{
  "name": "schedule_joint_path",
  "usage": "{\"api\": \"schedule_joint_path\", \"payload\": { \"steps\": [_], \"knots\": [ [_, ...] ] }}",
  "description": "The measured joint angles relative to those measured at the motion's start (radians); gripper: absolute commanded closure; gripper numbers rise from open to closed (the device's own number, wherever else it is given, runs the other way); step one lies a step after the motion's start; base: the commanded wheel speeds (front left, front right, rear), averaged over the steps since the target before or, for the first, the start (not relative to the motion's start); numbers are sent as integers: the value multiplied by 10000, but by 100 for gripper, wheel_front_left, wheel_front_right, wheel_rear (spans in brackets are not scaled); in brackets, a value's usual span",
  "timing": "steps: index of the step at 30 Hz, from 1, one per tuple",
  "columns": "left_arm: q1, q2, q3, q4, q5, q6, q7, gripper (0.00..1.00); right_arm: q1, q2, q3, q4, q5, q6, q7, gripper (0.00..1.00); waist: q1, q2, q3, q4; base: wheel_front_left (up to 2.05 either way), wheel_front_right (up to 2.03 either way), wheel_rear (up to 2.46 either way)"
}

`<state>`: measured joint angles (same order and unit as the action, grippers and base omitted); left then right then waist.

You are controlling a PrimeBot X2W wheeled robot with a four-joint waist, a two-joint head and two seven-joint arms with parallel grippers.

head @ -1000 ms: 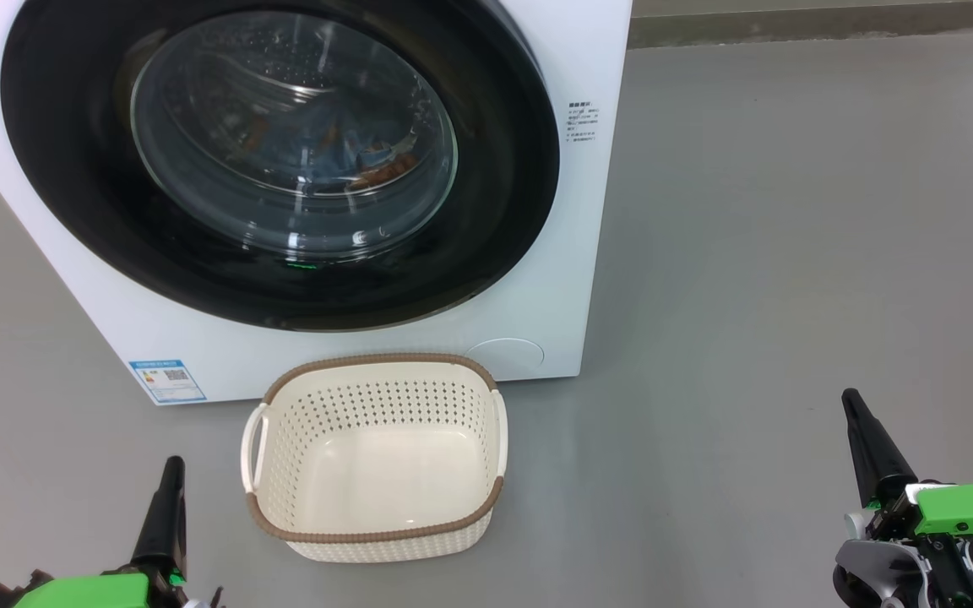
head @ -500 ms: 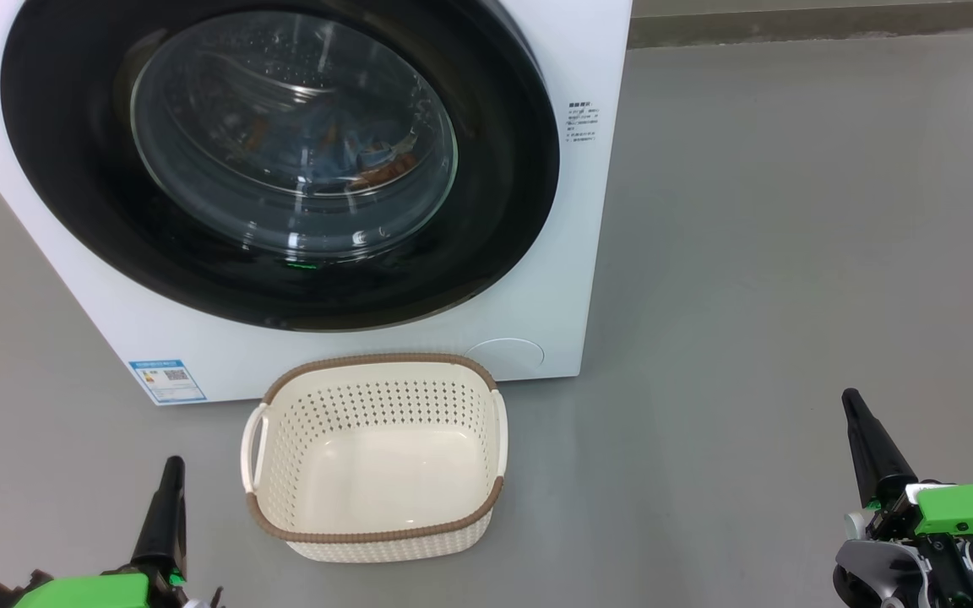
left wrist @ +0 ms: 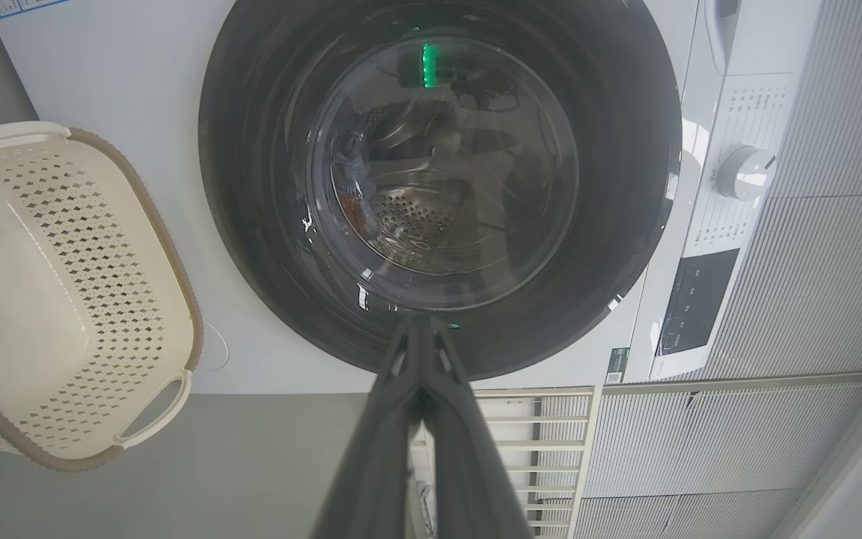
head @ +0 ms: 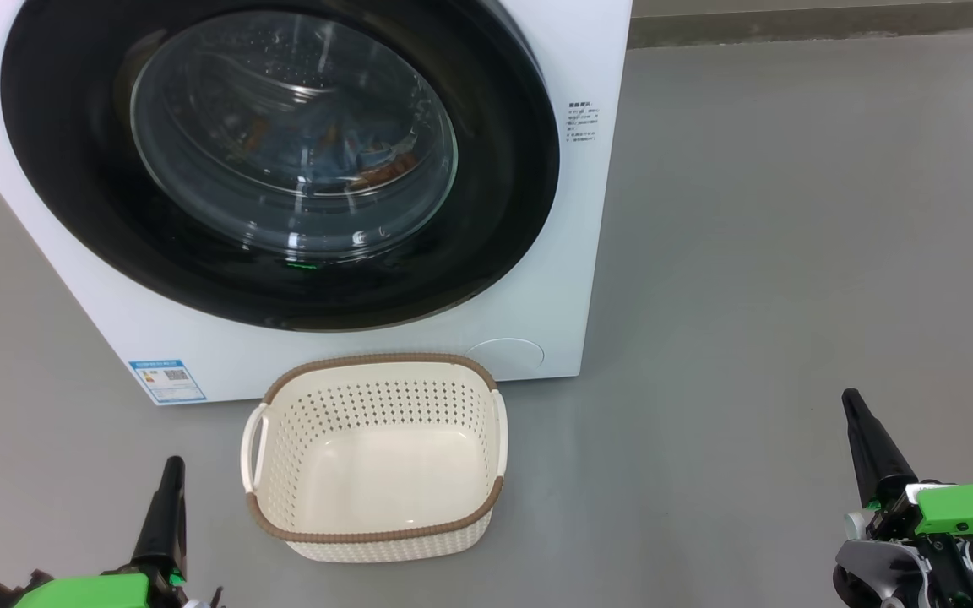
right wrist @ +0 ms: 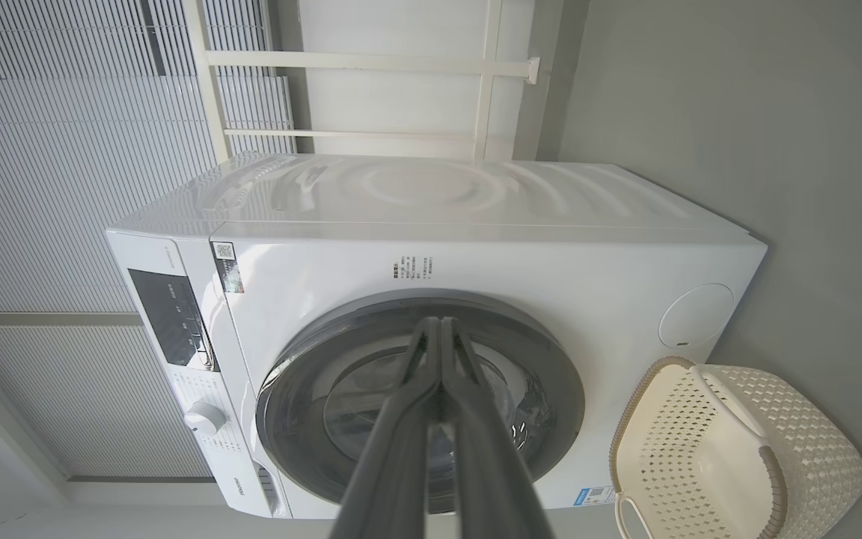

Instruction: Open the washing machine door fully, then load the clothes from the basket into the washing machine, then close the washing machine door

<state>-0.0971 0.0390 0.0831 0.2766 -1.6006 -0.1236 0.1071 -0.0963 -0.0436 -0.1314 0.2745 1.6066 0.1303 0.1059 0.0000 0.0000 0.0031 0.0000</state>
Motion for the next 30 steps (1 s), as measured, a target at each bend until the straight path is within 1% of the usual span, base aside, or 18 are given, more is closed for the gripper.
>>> {"api": "schedule_joint_path", "payload": {
  "steps": [30],
  "knots": [
    [0,0,-2,0,0,-2,0,100,0,2,-4,0,0,0,0,100,1,0,0,0,0,0,0]
  ]
}}
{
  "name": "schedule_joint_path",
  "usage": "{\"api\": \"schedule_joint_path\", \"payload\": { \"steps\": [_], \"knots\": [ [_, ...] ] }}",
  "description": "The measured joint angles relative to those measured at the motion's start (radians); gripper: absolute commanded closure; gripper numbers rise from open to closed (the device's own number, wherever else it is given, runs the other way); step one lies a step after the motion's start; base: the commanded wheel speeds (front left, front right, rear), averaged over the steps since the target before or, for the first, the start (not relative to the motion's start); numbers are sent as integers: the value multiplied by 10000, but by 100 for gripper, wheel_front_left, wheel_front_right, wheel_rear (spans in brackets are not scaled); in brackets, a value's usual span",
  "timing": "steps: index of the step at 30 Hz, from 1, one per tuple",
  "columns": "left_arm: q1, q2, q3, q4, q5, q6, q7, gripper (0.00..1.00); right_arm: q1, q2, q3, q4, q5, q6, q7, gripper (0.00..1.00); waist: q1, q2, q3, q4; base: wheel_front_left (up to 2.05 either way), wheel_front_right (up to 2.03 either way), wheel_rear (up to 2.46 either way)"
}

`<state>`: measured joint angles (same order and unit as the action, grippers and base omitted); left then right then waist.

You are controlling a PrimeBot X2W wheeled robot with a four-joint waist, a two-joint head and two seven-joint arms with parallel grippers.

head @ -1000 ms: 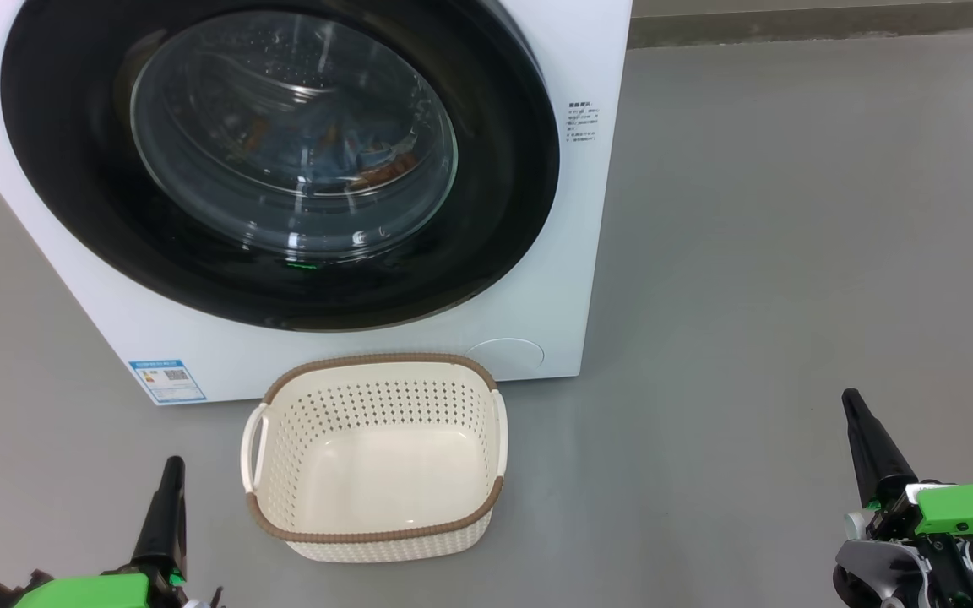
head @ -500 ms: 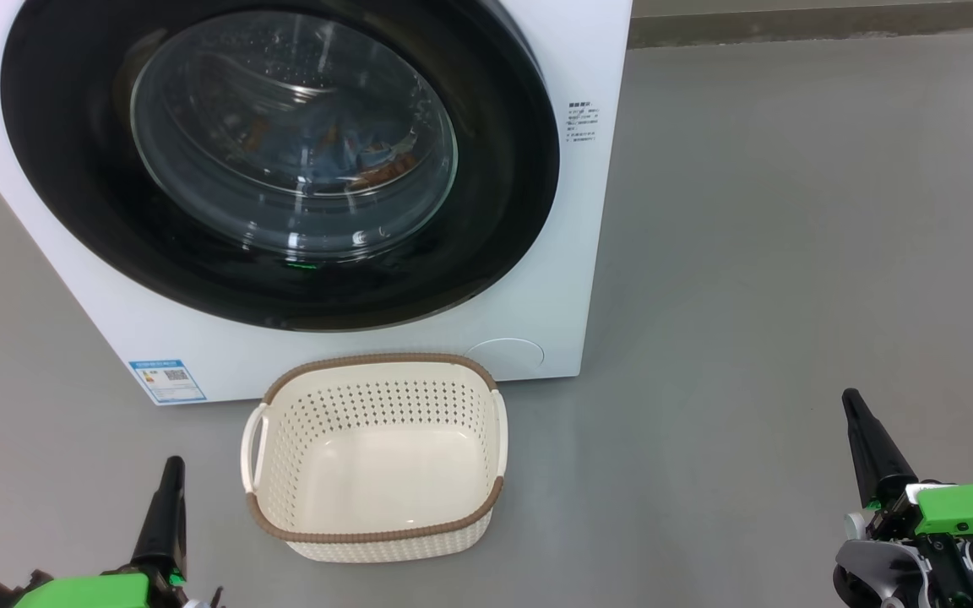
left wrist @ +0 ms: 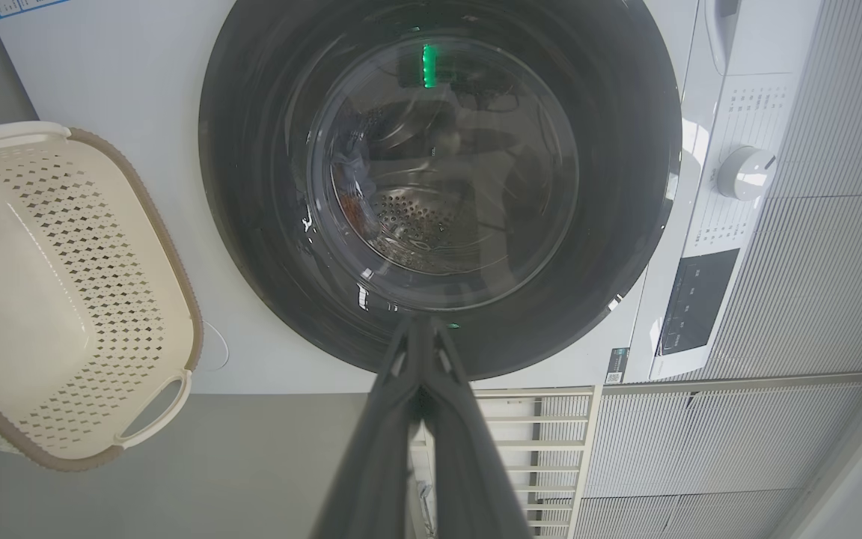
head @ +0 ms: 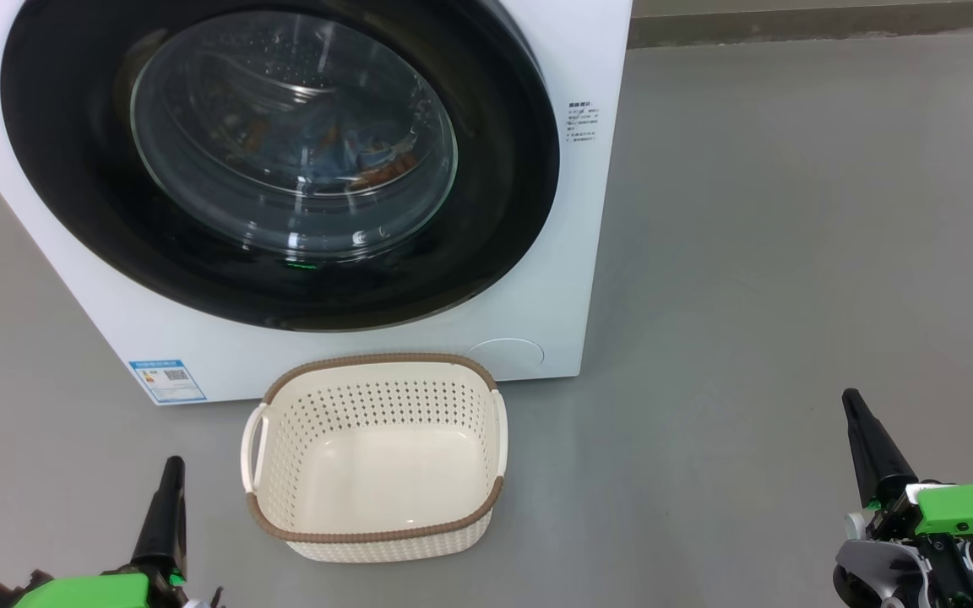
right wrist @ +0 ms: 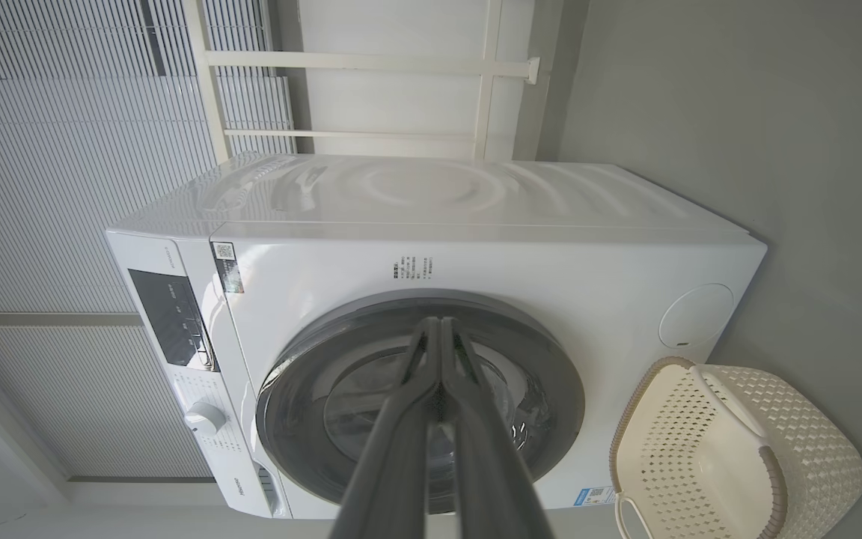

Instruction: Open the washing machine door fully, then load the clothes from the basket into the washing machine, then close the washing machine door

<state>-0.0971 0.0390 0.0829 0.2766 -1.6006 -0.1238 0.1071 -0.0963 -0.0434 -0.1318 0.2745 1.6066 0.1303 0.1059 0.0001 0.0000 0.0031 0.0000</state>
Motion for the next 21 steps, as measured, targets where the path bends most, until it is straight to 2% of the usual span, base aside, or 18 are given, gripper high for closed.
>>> {"api": "schedule_joint_path", "payload": {
  "steps": [21],
  "knots": [
    [0,0,0,0,0,0,0,100,0,0,-2,0,0,0,0,100,-1,0,0,0,0,0,0]
  ]
}}
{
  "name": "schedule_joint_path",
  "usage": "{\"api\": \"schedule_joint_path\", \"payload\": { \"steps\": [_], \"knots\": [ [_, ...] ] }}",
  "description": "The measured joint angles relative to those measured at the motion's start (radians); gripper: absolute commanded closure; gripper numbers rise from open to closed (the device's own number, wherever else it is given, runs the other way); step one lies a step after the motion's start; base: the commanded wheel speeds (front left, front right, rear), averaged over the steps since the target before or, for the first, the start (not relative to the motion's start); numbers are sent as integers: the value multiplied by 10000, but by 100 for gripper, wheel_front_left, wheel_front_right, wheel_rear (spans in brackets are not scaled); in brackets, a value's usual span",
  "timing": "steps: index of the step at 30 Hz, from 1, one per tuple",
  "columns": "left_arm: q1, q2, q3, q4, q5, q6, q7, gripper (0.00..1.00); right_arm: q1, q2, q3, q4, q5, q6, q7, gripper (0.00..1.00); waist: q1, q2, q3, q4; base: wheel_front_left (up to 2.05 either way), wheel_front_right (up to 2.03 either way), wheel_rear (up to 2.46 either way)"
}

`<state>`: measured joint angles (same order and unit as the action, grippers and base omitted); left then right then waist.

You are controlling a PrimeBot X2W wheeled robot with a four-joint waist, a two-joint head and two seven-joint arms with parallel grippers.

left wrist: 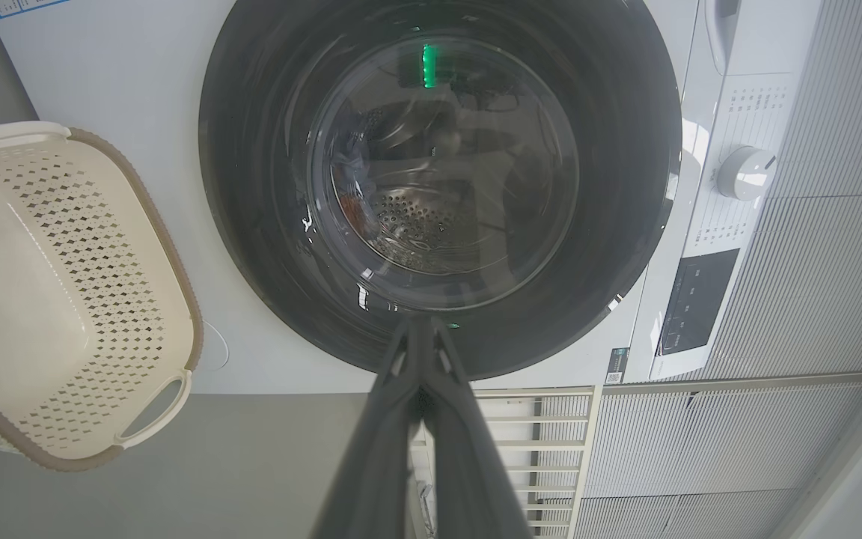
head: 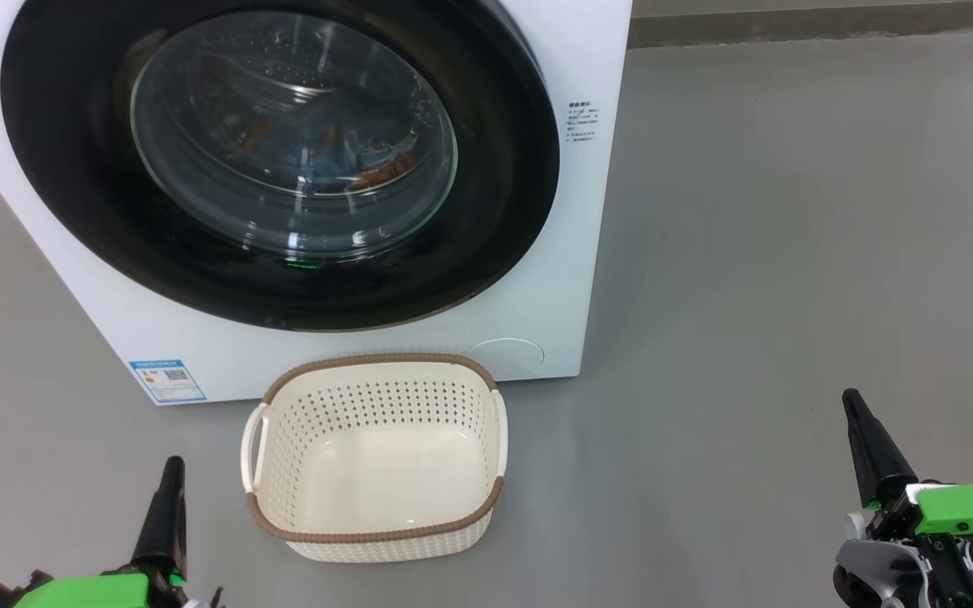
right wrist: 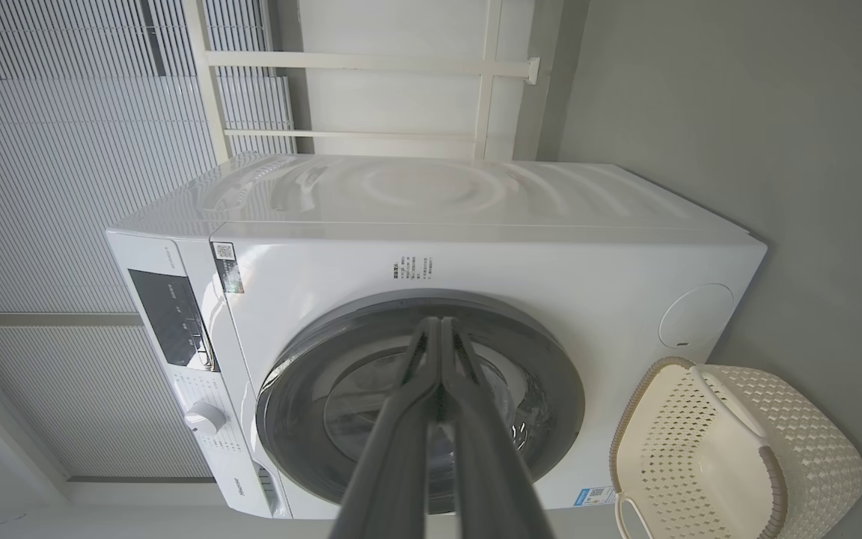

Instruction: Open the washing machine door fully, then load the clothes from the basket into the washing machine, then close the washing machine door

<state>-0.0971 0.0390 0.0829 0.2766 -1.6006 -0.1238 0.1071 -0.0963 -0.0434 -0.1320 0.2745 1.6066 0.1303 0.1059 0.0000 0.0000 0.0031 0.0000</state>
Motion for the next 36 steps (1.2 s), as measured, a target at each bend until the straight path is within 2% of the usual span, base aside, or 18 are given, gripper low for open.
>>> {"api": "schedule_joint_path", "payload": {
  "steps": [36],
  "knots": [
    [1,0,0,0,0,0,0,100,0,0,-2,0,0,0,0,100,1,0,0,0,0,0,0]
  ]
}}
